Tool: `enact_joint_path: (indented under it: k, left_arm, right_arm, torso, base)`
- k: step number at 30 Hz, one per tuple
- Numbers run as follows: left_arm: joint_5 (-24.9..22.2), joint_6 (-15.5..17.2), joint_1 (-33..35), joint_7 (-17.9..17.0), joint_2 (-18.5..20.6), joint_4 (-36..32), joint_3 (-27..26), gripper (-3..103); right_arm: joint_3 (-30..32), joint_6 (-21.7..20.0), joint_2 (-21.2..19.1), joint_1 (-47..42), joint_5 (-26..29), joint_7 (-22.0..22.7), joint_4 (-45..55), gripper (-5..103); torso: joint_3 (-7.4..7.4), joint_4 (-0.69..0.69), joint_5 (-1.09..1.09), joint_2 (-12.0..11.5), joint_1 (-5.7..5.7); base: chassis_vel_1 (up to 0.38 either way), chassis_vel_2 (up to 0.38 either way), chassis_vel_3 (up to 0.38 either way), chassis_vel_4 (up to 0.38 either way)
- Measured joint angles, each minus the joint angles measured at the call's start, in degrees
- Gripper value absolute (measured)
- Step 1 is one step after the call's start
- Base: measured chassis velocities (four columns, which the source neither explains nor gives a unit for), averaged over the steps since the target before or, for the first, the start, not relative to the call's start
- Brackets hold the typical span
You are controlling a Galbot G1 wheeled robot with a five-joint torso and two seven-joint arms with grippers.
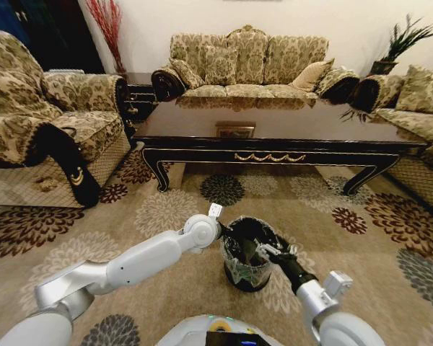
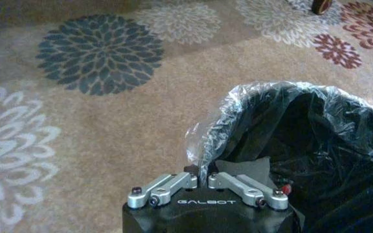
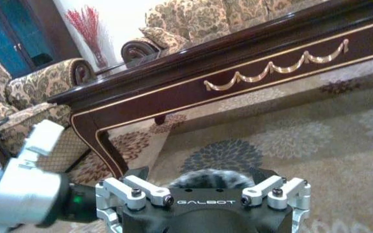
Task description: Move to the front of the table and pick up the trash from the floor, then place it into the trash bin.
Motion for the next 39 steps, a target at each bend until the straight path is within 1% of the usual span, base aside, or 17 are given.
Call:
enact_joint_path:
  k: [1, 2, 3, 4, 5, 7, 8, 12, 13, 15, 19, 21, 27, 29, 31, 32, 39]
  left_arm:
    - [0.3, 0.0, 0.6, 0.1, 1.3, -0.5, -0.7, 3]
    - [0.3, 0.0, 0.6, 0.1, 1.3, -0.5, -0.7, 3]
    - [0.5, 0.0, 0.9, 0.1, 2.1, -0.7, -1.3, 3]
    - [0.6, 0.0, 1.6, 0.3, 3.6, -1.1, -2.6, 3]
    - [0.6, 0.0, 1.6, 0.3, 3.6, -1.1, -2.6, 3]
    - [1.0, 0.0, 4.0, 1.5, 6.7, -1.8, -5.7, 3]
    - [1.0, 0.0, 4.0, 1.5, 6.7, -1.8, -5.7, 3]
    - [3.0, 0.0, 7.6, 3.6, 11.9, -2.4, -10.3, 3]
    - [3.0, 0.0, 7.6, 3.6, 11.9, -2.4, -10.3, 3]
    - [4.1, 0.0, 9.3, 4.8, 13.3, -2.5, -12.8, 3]
    - [5.7, 0.0, 11.1, 5.8, 14.8, -2.4, -15.5, 3]
    - [6.1, 0.0, 12.5, 5.9, 15.2, -2.3, -17.3, 3]
    - [7.0, 0.0, 15.4, 6.2, 15.2, -2.2, -20.4, 3]
    - [8.2, 0.0, 17.5, 7.0, 15.1, -2.0, -22.1, 3]
    - [8.5, 0.0, 18.2, 7.2, 15.0, -1.8, -22.6, 3]
    - [9.7, 0.0, 19.8, 7.6, 14.8, -1.4, -23.7, 3]
    - [13.2, 0.0, 24.0, 9.0, 13.8, -0.6, -25.7, 3]
  right_arm:
    - [0.2, 0.5, -0.1, 0.2, -0.6, -0.2, -0.2, 100]
    - [0.2, 0.5, -0.1, 0.2, -0.6, -0.2, -0.2, 100]
    - [0.2, 0.7, -0.1, 0.3, -1.0, -0.3, -0.3, 100]
    - [0.2, 1.0, 0.0, 0.3, -1.4, -0.4, -0.3, 100]
    - [0.2, 1.0, 0.0, 0.3, -1.4, -0.4, -0.3, 100]
    - [0.0, 1.6, 0.2, -0.1, -2.3, -0.7, -0.6, 100]
    - [0.0, 1.6, 0.2, -0.1, -2.3, -0.7, -0.6, 100]
    - [0.1, 2.2, -0.1, -0.3, -3.3, -0.9, -1.0, 100]
    - [0.1, 2.2, -0.1, -0.3, -3.3, -0.9, -1.0, 100]
    - [0.1, 2.4, -0.2, -0.2, -3.8, -1.0, -1.3, 100]
    - [-0.1, 2.8, -0.1, -0.6, -4.6, -1.2, -2.1, 100]
    - [-0.3, 3.1, 0.0, -0.8, -4.8, -1.4, -2.2, 100]
    - [-0.2, 3.2, 0.0, -0.9, -4.9, -1.6, -2.4, 100]
    - [-0.3, 3.5, 0.3, -0.9, -5.1, -1.8, -2.9, 100]
    - [-0.4, 3.5, 0.4, -0.9, -5.2, -1.8, -3.0, 100]
    - [-0.7, 3.5, 0.4, -1.0, -5.5, -1.8, -3.3, 100]
    - [-0.7, 3.5, -0.2, -1.1, -5.4, -1.7, -3.4, 100]
  torso:
    - [0.00, 0.00, -0.02, 0.0, 0.00]
    - [0.00, 0.00, -0.02, 0.0, 0.00]
    - [0.00, 0.00, 0.00, 0.0, 0.00]
    - [0.00, 0.00, 0.00, 0.0, 0.00]
    - [0.00, 0.00, 0.00, 0.0, 0.00]
    - [0.00, -0.01, -0.03, 0.0, 0.00]
    - [0.00, -0.01, -0.03, 0.0, 0.00]
    - [0.00, 0.02, 0.00, 0.0, 0.00]
    - [0.00, 0.02, 0.00, 0.0, 0.00]
    - [0.00, 0.02, -0.02, 0.0, 0.00]
    - [0.00, 0.00, 0.00, 0.0, 0.00]
    - [0.00, 0.01, -0.01, 0.0, 0.00]
    - [0.00, 0.00, -0.01, 0.0, 0.00]
    - [0.00, 0.00, -0.02, 0.0, 0.00]
    - [0.00, 0.00, -0.02, 0.0, 0.00]
    - [0.00, 0.00, -0.01, 0.0, 0.00]
    - [0.00, 0.01, -0.02, 0.0, 0.00]
  base:
    - [0.000, 0.000, 0.000, 0.000]
    - [0.000, 0.000, 0.000, 0.000]
    - [0.000, 0.000, 0.000, 0.000]
    - [0.000, 0.000, 0.000, 0.000]
    - [0.000, 0.000, 0.000, 0.000]
    - [0.000, 0.000, 0.000, 0.000]
    - [0.000, 0.000, 0.000, 0.000]
    - [0.000, 0.000, 0.000, 0.000]
    - [0.000, 0.000, 0.000, 0.000]
    - [0.000, 0.000, 0.000, 0.000]
    - [0.000, 0.000, 0.000, 0.000]
    - [0.000, 0.000, 0.000, 0.000]
    - [0.000, 0.000, 0.000, 0.000]
    - [0.000, 0.000, 0.000, 0.000]
    - [0.000, 0.000, 0.000, 0.000]
    - [0.000, 0.000, 0.000, 0.000]
    - [0.000, 0.000, 0.000, 0.000]
